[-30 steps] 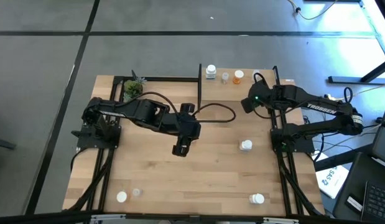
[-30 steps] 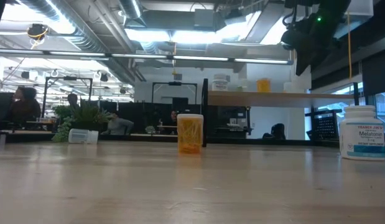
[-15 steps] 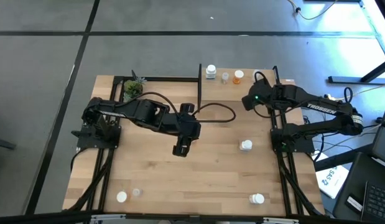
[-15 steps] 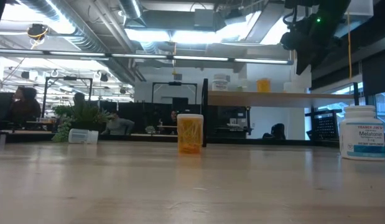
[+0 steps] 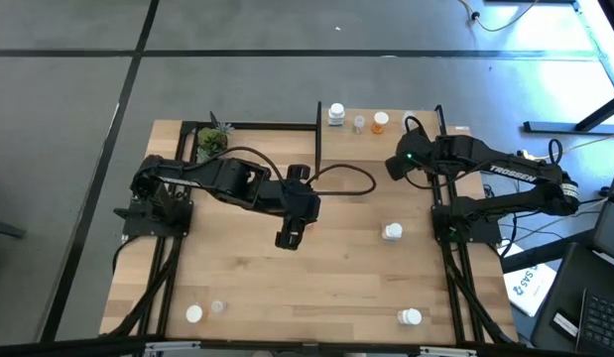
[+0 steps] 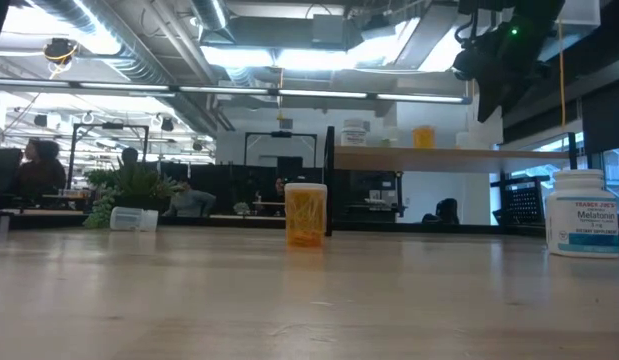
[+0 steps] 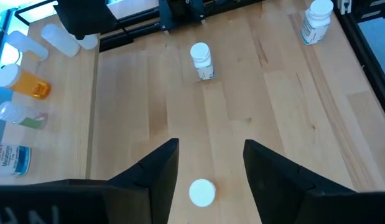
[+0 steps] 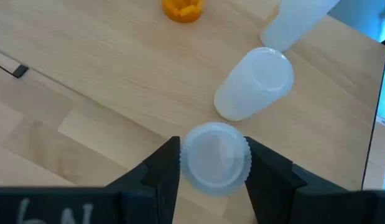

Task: Pick and place medicine bottles onto shelf by color
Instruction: Put the yellow transparent pill bottle on the shelf aligned with the other yellow transparent pill bottle

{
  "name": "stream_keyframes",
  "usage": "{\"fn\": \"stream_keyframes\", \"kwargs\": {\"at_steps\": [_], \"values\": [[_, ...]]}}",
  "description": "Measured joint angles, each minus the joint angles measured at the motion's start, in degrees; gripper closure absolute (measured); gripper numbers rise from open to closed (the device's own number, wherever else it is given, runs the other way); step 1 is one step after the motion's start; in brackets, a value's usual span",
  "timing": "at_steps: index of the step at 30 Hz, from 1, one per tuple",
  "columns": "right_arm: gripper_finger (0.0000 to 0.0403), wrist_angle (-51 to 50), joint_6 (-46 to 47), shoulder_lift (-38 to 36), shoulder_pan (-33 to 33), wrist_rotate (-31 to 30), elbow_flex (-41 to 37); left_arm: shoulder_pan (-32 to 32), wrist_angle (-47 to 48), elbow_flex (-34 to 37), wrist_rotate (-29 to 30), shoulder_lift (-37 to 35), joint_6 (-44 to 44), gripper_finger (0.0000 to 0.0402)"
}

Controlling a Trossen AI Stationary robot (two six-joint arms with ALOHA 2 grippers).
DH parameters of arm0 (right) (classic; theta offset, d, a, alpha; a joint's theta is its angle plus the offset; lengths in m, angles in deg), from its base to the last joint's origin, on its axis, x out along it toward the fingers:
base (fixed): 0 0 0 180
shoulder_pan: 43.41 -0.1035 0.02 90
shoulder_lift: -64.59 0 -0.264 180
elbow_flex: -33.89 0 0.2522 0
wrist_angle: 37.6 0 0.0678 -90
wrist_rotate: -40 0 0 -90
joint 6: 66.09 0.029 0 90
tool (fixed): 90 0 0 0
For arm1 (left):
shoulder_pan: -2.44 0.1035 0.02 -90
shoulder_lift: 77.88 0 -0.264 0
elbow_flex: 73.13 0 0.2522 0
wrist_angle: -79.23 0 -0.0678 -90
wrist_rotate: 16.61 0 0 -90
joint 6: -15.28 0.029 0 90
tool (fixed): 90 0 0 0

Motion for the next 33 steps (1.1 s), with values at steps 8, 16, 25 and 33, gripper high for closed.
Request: {"fn": "stream_keyframes", "kwargs": {"at_steps": [8,16,25,33], "values": [[0.0247,0.9,0.7,0.0,0.0,-0.8,0.0,0.0,0.0,0.0,0.0,0.0,0.0,0.0227],[0.0247,0.8,1.5,0.0,1.2,-0.5,0.0,0.0,0.0,0.0,0.0,0.0,0.0,0.0227],[0.0247,4.0,1.5,-0.3,1.9,-0.3,-3.3,-0.2,0.3,0.0,0.0,0.0,-0.1,0.0227],[0.0247,5.1,-0.1,-0.2,1.9,-0.7,-3.5,-0.3,0.5,0.0,0.0,0.0,-0.2,0.0227]]}}
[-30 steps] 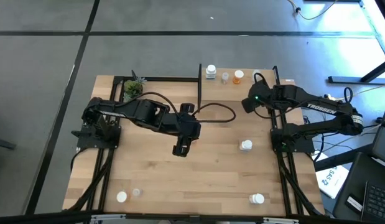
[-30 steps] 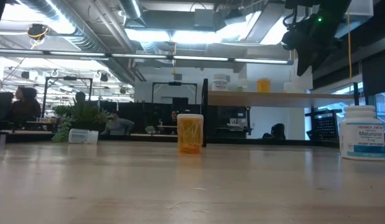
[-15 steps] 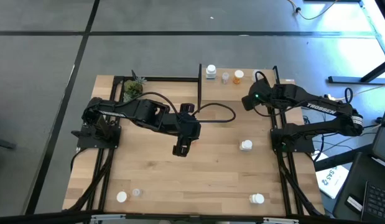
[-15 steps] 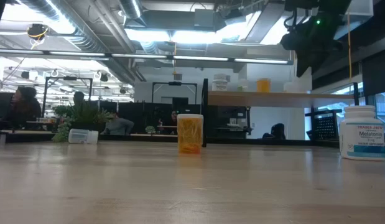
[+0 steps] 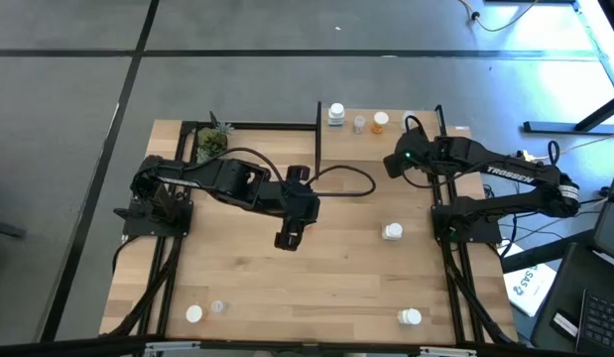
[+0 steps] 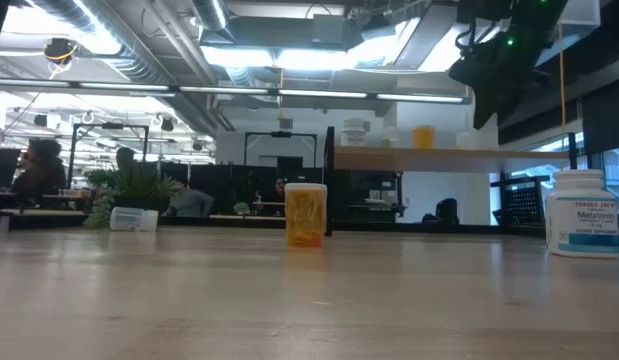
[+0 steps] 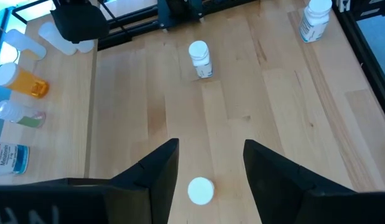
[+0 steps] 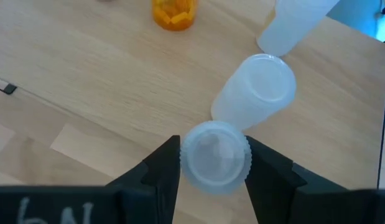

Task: Pick and place medicine bottles onto shelf by color
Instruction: Put the yellow transparent pill bottle on the shelf aligned with the other yellow transparent pill bottle

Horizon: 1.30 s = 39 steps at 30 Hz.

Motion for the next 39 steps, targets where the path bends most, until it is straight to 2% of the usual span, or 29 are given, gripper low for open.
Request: {"fn": "stream_keyframes", "kwargs": {"at_steps": [9,15,20,39], "values": [[0.0242,0.0,-0.8,0.0,0.0,0.0,0.0,0.0,0.0,0.0,0.0,0.0,0.0,0.0227],[0.0202,-0.4,-1.0,0.2,0.0,0.8,-0.3,0.0,0.0,0.0,0.0,0.0,0.0,0.0227],[0.018,-0.4,-1.4,0.2,0.0,-0.9,-0.3,0.0,0.0,0.0,0.0,0.0,0.0,0.0227],[0.0176,-2.7,-4.8,0.1,0.0,-1.4,7.6,0.0,0.1,0.0,-0.3,0.0,0.0,0.0227]]}}
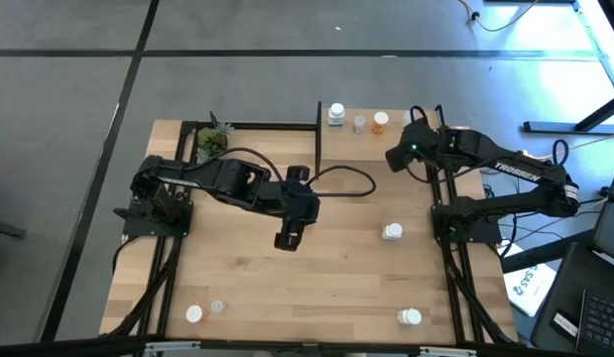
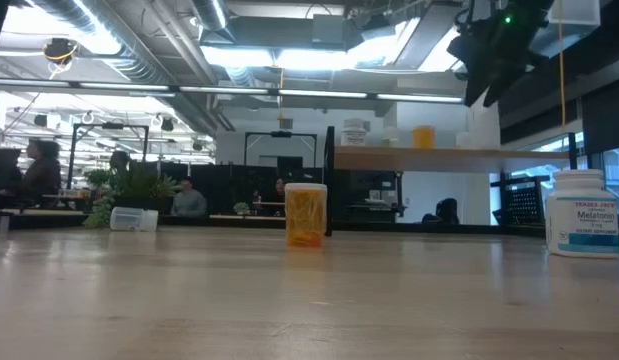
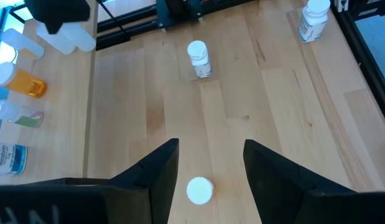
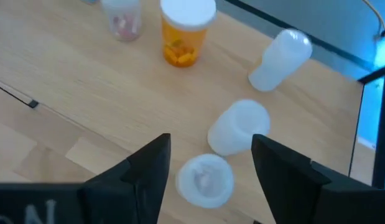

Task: Pick and place medicine bottles onto shelf by color
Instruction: Put the yellow transparent pill bottle on the shelf aligned with the other yellow transparent pill bottle

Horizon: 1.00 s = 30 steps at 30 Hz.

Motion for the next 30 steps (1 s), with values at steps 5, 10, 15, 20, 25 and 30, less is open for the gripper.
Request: {"fn": "stream_keyframes", "kwargs": {"at_steps": [5,10,15,20,25,30], "values": [[0.0178,-2.8,-4.7,0.0,-2.6,1.4,3.8,0.0,1.1,0.0,-0.1,0.0,-0.3,0.0227],[0.0201,-5.9,-9.0,-1.2,-7.4,8.7,4.7,0.0,1.6,0.0,-0.1,0.0,-0.5,0.0227],[0.0251,-8.0,-10.0,-2.3,-9.4,15.8,2.3,0.0,2.3,0.0,-0.1,0.0,-0.6,0.0227],[0.0313,-6.4,-10.3,-2.2,-9.4,15.5,0.3,0.0,2.4,0.0,-0.1,0.0,-0.6,0.0227],[0.0378,-5.3,-10.3,-2.1,-8.5,13.0,-2.4,0.0,2.4,0.0,-0.1,0.0,-0.6,0.0227],[0.0391,-5.0,-10.4,-2.1,-8.3,11.2,-3.8,0.0,2.4,0.0,-0.1,0.0,-0.6,0.0227]]}}
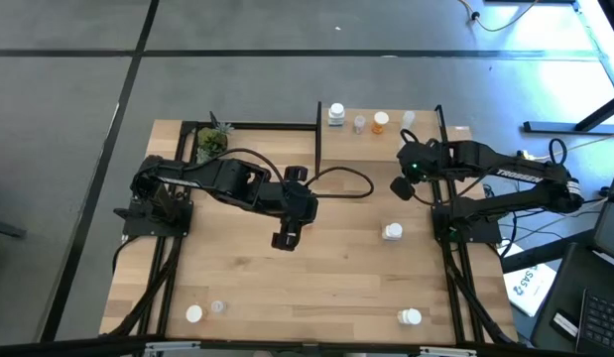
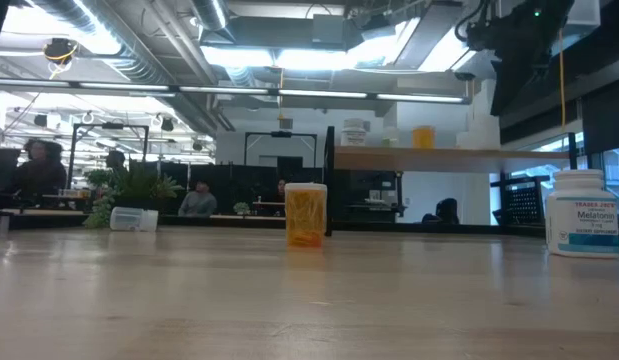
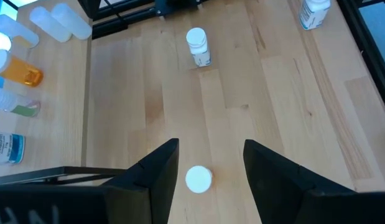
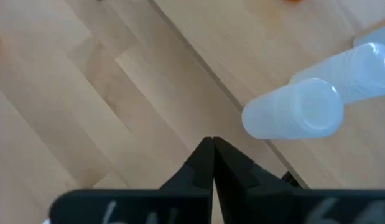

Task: Pick and place medicine bottles onto shelf by color
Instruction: Put the yellow transparent pill bottle on the shelf aligned with the other yellow transparent pill bottle

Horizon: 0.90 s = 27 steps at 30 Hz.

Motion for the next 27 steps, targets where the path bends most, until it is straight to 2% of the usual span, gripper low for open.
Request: {"fn": "stream_keyframes", "kwargs": {"at_steps": [19,27], "values": [[0.0399,2.5,-2.6,0.0,0.0,-8.6,-2.3,0.0,0.0,0.0,0.0,0.0,0.0,0.0227],[0.0394,2.5,-2.8,0.0,0.1,-8.9,-2.3,0.0,0.0,0.0,0.0,0.0,0.0,0.0227]]}}
